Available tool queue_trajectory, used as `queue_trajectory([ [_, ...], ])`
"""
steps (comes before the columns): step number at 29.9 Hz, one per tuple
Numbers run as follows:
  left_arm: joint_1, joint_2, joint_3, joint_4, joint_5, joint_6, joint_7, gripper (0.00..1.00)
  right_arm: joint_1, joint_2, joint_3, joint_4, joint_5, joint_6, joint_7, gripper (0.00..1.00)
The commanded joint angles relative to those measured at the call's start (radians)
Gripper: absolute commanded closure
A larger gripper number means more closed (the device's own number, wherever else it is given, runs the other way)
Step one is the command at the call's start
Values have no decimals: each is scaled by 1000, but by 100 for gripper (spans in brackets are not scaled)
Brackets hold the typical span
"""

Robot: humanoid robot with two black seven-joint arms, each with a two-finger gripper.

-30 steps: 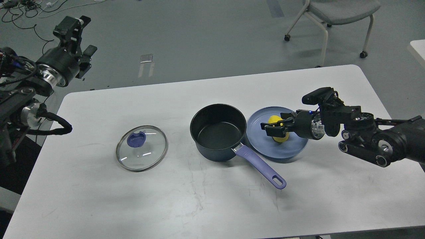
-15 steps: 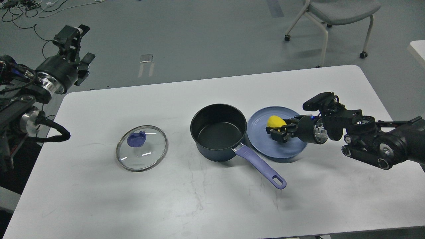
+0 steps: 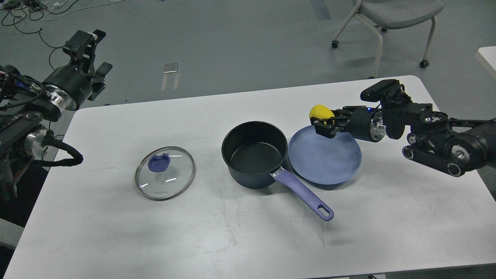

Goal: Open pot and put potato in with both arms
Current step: 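Carry the potato over the pot and release it inside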

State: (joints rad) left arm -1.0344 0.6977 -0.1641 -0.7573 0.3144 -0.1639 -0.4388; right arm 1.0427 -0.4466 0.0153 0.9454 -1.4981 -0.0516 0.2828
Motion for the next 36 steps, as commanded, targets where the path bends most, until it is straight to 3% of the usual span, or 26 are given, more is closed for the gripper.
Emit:
queue_trajectory([
  [1, -3, -3, 0, 1, 0, 0, 0, 2, 82, 32, -8, 24, 38, 1, -1, 71],
  [9, -6, 6, -9, 9, -1, 0, 0, 2, 165, 262, -109, -58, 96, 52, -1, 71],
  [15, -7, 11, -11, 10, -1, 1, 0, 2, 137, 336, -164, -105, 107, 58, -1, 66],
  [16, -6, 13, -11, 9, -1, 1, 0, 2, 128, 339, -170, -106, 120, 62, -7, 58],
  [18, -6, 14, -11, 10, -1, 1, 0, 2, 112, 341, -167, -96, 153, 61, -11, 1],
  [28, -25, 0, -32, 1, -15, -31, 11, 2, 134, 310, -144, -99, 318, 52, -19, 0],
  [33, -62, -85, -70, 1, -34, -72, 12, 2, 143, 260, 65, -108, 412, 44, -19, 0],
  [36, -49, -193, -170, -1, -86, -107, 26, 2, 122, 243, 234, -97, 621, 53, -19, 0],
])
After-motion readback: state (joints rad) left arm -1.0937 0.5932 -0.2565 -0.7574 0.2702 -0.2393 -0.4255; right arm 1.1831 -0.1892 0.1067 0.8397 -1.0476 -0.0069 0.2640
